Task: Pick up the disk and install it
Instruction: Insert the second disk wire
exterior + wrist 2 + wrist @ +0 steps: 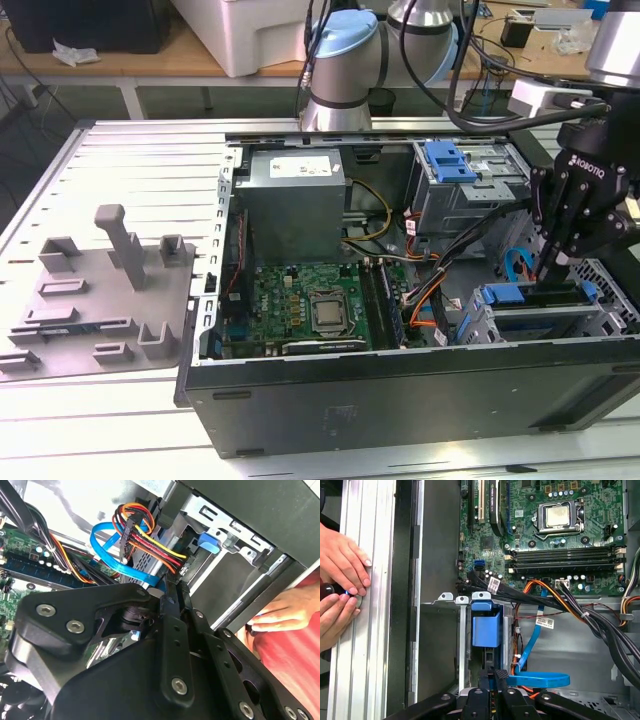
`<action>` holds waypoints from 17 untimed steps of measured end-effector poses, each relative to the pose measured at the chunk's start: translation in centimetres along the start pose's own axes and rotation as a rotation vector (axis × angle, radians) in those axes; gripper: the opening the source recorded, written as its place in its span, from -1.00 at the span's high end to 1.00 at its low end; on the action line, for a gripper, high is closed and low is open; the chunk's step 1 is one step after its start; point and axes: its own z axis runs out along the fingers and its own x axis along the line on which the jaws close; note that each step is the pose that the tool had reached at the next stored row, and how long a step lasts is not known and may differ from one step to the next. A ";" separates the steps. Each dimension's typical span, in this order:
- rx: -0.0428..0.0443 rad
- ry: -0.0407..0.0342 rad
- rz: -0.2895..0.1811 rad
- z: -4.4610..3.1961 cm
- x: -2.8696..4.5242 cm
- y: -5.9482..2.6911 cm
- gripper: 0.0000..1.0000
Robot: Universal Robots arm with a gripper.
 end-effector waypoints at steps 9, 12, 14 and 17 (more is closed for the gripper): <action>0.0011 0.0003 -0.004 0.14 -0.04 -0.05 0.68; 0.0014 0.0005 -0.005 0.18 -0.05 -0.06 0.68; 0.0015 0.0005 -0.005 0.22 -0.06 -0.07 0.68; 0.0017 0.0005 -0.006 0.29 -0.04 -0.07 0.68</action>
